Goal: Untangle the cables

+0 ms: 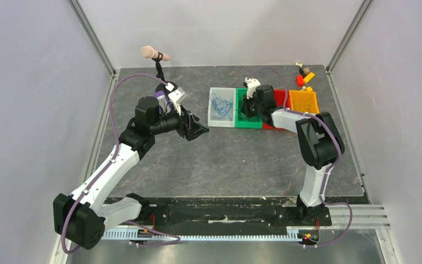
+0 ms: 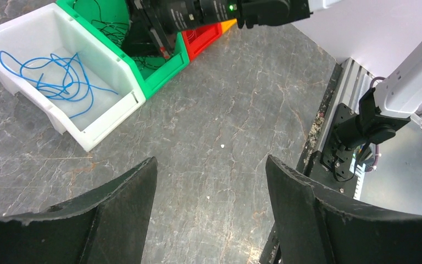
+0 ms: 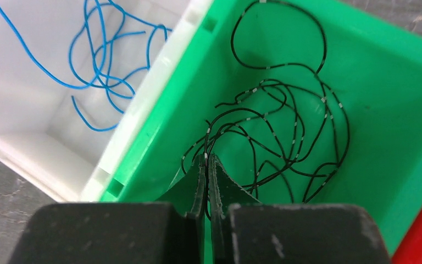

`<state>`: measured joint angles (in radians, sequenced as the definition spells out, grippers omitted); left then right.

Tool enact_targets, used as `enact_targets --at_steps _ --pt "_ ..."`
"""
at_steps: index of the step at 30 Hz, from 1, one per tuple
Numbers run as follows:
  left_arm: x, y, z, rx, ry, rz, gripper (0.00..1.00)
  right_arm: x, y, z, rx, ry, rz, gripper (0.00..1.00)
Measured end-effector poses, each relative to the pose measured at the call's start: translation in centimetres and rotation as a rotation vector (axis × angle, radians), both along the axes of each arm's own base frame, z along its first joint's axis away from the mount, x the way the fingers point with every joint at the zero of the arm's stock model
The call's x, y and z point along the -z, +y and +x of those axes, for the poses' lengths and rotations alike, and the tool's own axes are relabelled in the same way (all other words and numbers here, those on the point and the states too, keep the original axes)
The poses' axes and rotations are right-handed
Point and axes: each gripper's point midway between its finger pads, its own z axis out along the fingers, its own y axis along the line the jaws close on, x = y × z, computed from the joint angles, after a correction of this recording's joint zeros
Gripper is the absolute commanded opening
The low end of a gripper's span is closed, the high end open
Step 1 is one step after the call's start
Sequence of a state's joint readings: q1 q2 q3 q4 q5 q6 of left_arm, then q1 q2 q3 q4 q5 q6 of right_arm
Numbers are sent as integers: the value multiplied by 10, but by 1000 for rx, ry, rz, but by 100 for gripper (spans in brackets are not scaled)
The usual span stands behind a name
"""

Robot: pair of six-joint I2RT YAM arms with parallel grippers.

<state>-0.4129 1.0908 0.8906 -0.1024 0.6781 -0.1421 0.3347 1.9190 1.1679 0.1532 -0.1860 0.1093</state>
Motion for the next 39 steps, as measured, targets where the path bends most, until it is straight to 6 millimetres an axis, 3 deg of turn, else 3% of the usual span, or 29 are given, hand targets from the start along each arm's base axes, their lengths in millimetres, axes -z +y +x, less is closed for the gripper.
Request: enact_targets --at_steps 3,11,14,19,23,27,31,33,39 --pt "0 2 2 -10 0 0 79 13 -1 -2 -3 -13 -1 0" --pt "0 4 5 -23 3 -1 79 24 1 4 -14 -54 -2 0" --pt "0 4 5 -23 4 -3 79 34 1 0 -22 -29 -8 13" --pt "0 5 5 -25 6 -3 79 31 2 -4 -43 -14 7 30" --pt "0 5 5 -27 6 -3 79 15 1 -8 -46 -18 3 39" --pt "0 5 5 -27 6 -3 79 -19 -2 -1 -39 -78 -20 44" --pt "0 5 5 -28 6 -2 80 -46 -1 9 -32 -123 -33 57" --pt "1 5 5 -28 9 -1 80 -53 -1 11 -32 -135 -46 65" --pt "3 8 4 -38 18 7 80 -57 -4 4 -46 -112 -76 74"
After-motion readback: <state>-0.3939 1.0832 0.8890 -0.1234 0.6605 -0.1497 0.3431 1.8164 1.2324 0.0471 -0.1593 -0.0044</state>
